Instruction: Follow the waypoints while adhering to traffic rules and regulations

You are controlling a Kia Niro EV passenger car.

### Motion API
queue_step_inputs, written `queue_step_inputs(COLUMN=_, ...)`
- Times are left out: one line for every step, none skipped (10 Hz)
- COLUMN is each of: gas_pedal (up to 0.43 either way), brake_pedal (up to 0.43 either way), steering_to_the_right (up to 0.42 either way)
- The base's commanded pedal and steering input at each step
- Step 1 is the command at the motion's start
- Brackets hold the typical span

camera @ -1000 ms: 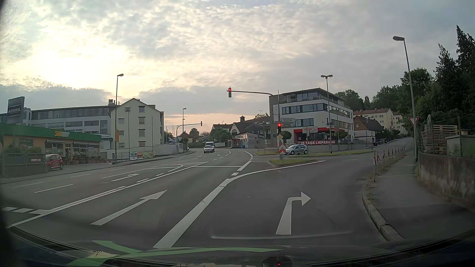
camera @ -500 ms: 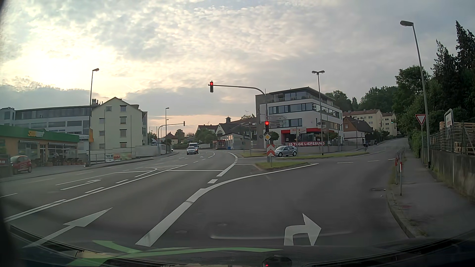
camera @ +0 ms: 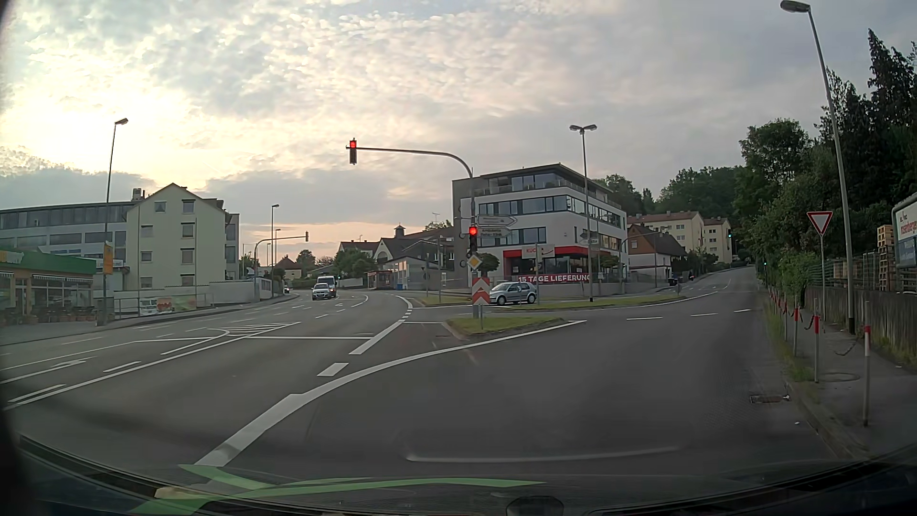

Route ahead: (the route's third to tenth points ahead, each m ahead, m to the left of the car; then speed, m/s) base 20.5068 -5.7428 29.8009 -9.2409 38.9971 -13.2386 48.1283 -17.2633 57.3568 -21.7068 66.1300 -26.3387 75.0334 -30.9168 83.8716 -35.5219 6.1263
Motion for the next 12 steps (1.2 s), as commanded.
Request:
queue_step_inputs(gas_pedal=0.039, brake_pedal=0.0, steering_to_the_right=0.135)
queue_step_inputs(gas_pedal=0.039, brake_pedal=0.0, steering_to_the_right=0.142)
queue_step_inputs(gas_pedal=0.028, brake_pedal=0.0, steering_to_the_right=0.146)
queue_step_inputs(gas_pedal=0.028, brake_pedal=0.0, steering_to_the_right=0.147)
queue_step_inputs(gas_pedal=0.028, brake_pedal=0.0, steering_to_the_right=0.147)
queue_step_inputs(gas_pedal=0.028, brake_pedal=0.0, steering_to_the_right=0.147)
queue_step_inputs(gas_pedal=0.028, brake_pedal=0.0, steering_to_the_right=0.147)
queue_step_inputs(gas_pedal=0.039, brake_pedal=0.0, steering_to_the_right=0.147)
queue_step_inputs(gas_pedal=0.039, brake_pedal=0.0, steering_to_the_right=0.146)
queue_step_inputs(gas_pedal=0.039, brake_pedal=0.0, steering_to_the_right=0.145)
queue_step_inputs(gas_pedal=0.039, brake_pedal=0.0, steering_to_the_right=0.141)
queue_step_inputs(gas_pedal=0.059, brake_pedal=0.0, steering_to_the_right=0.138)
